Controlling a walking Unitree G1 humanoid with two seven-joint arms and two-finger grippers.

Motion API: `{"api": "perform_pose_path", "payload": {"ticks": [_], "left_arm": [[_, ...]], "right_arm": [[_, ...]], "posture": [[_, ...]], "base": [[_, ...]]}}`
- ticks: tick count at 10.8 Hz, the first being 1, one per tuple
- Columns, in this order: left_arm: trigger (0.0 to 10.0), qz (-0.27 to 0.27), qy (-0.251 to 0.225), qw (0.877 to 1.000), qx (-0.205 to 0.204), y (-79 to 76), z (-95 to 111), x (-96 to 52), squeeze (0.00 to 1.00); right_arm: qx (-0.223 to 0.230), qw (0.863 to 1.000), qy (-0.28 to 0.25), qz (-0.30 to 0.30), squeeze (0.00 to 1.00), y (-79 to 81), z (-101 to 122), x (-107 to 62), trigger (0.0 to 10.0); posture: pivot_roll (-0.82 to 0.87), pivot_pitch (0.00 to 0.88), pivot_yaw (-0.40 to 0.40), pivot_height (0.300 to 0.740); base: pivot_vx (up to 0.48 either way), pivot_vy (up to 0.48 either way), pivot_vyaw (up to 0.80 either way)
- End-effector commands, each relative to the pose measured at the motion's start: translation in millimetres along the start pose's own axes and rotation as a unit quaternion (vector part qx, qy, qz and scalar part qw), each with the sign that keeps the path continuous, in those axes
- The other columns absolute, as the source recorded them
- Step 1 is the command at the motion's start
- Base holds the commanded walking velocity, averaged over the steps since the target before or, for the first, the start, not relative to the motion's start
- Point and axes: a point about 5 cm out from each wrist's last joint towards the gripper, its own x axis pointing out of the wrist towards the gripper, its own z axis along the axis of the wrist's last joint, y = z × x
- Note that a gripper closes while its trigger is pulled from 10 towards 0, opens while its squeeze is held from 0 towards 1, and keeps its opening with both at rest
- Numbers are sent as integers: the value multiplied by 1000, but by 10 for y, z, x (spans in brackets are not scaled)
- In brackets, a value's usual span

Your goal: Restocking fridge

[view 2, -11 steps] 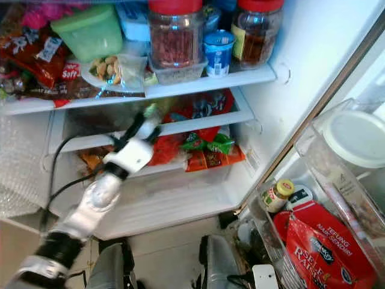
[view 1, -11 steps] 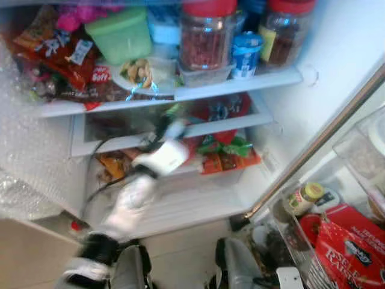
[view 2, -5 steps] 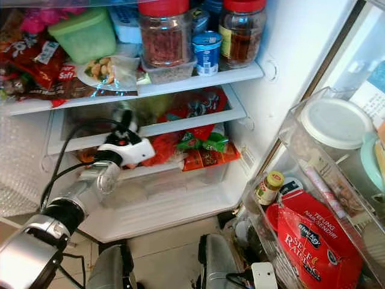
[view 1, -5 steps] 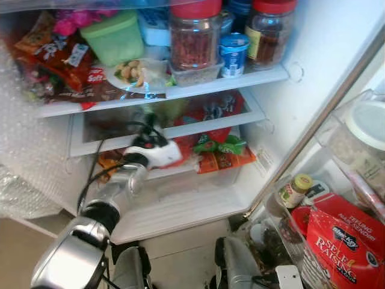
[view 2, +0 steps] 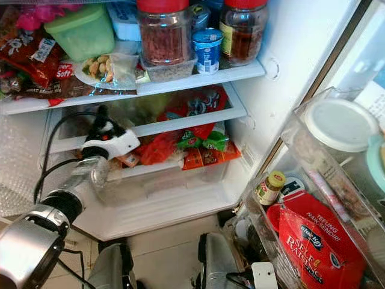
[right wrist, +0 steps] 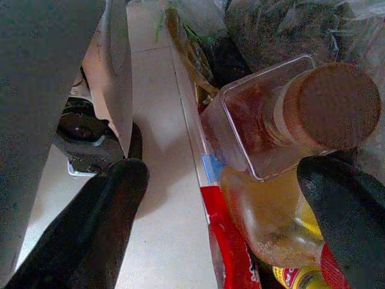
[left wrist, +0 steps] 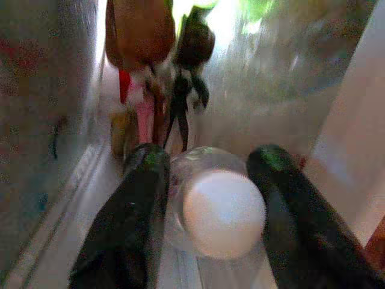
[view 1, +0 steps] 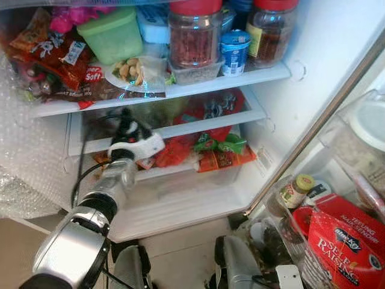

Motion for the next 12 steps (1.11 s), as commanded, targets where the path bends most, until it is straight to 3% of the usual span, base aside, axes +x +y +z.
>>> {"api": "perform_pose_path", "payload": {"ticks": [1, 2, 5, 9, 10, 11, 12], "left_arm": [[10000, 13, 22, 1000, -6, 60, -69, 29, 1000], [10000, 14, 19, 1000, -8, 54, -58, 27, 1000], [10000, 2, -22, 991, -133, -48, 106, -47, 1000], [10000, -11, -62, 974, -218, -44, 227, -68, 1000], [10000, -46, -96, 960, -259, -118, 320, -139, 604], [10000, -103, -153, 935, -304, -228, 447, -274, 0], [10000, -157, -161, 898, -377, -382, 460, -452, 0]], "right_arm": [[6, 1000, 10, 10, 0, 71, -73, -19, 10000], [7, 1000, 10, 9, 0, 68, -72, -19, 10000], [8, 1000, 8, 5, 0, 60, -67, -18, 10000], [7, 1000, 7, 0, 0, 49, -58, -16, 10000], [7, 1000, 7, 0, 0, 48, -59, -16, 10000], [7, 1000, 7, 0, 0, 48, -60, -16, 10000], [8, 1000, 7, -1, 0, 47, -61, -17, 10000]], "posture": [[-116, 199, -7, 600], [-115, 199, -7, 600], [-115, 197, -7, 600], [-115, 195, -7, 600], [-114, 195, -6, 600], [-113, 196, -4, 600], [-112, 197, -1, 600]], "base": [[0, 0, 0], [0, 0, 0], [0, 0, 0], [0, 0, 0], [0, 0, 0], [0, 0, 0], [0, 0, 0]]}}
